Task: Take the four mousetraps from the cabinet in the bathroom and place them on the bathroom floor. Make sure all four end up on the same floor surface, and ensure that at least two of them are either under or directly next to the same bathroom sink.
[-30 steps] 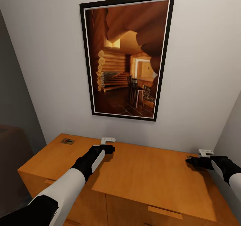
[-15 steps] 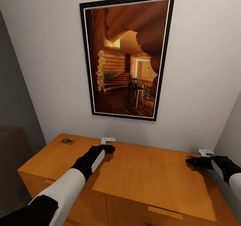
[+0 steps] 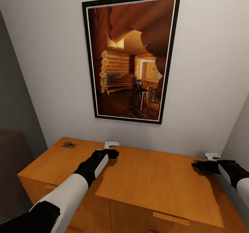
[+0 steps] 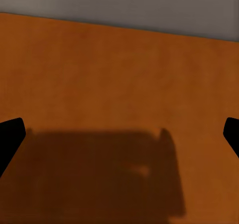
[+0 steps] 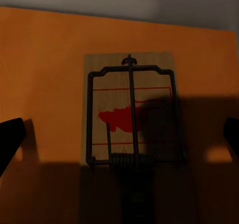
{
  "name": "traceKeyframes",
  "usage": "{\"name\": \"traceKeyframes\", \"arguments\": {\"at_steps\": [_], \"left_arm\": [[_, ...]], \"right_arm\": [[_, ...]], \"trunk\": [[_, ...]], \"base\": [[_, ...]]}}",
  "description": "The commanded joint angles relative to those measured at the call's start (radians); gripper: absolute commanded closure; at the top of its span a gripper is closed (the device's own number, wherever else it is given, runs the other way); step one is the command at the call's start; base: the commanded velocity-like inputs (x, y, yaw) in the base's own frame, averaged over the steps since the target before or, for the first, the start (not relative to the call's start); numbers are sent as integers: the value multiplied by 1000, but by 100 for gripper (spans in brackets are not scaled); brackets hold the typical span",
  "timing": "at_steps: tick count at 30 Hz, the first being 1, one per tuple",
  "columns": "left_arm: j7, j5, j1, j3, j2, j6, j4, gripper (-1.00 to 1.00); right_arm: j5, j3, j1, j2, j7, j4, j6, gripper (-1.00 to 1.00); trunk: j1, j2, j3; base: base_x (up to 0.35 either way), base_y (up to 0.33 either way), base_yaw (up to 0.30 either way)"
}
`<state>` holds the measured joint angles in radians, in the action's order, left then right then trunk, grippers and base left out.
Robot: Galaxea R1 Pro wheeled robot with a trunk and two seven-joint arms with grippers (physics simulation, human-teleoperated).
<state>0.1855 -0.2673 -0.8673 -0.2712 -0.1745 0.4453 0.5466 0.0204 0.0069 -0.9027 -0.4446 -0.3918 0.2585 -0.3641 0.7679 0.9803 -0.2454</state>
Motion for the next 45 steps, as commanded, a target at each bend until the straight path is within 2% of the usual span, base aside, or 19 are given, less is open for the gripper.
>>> {"name": "traceKeyframes", "arguments": {"at_steps": [1, 30, 31, 45], "left_arm": [[8, -9, -1, -3, 0, 4, 1, -100], [8, -9, -1, -3, 0, 4, 1, -100], [8, -9, -1, -3, 0, 4, 1, -100], [8, -9, -1, -3, 0, 4, 1, -100]], "right_arm": [[4, 2, 1, 0, -4, -12, -7, -100], [4, 2, 1, 0, -4, -12, -9, -100], [4, 2, 1, 0, -4, -12, -8, 100], [3, 2, 1, 0, -4, -12, -8, 100]], "trunk": [[0, 1, -2], [0, 1, -2], [0, 1, -2], [0, 1, -2]], "base": [[0, 0, 0], [0, 0, 0], [0, 0, 0], [0, 0, 0]]}}
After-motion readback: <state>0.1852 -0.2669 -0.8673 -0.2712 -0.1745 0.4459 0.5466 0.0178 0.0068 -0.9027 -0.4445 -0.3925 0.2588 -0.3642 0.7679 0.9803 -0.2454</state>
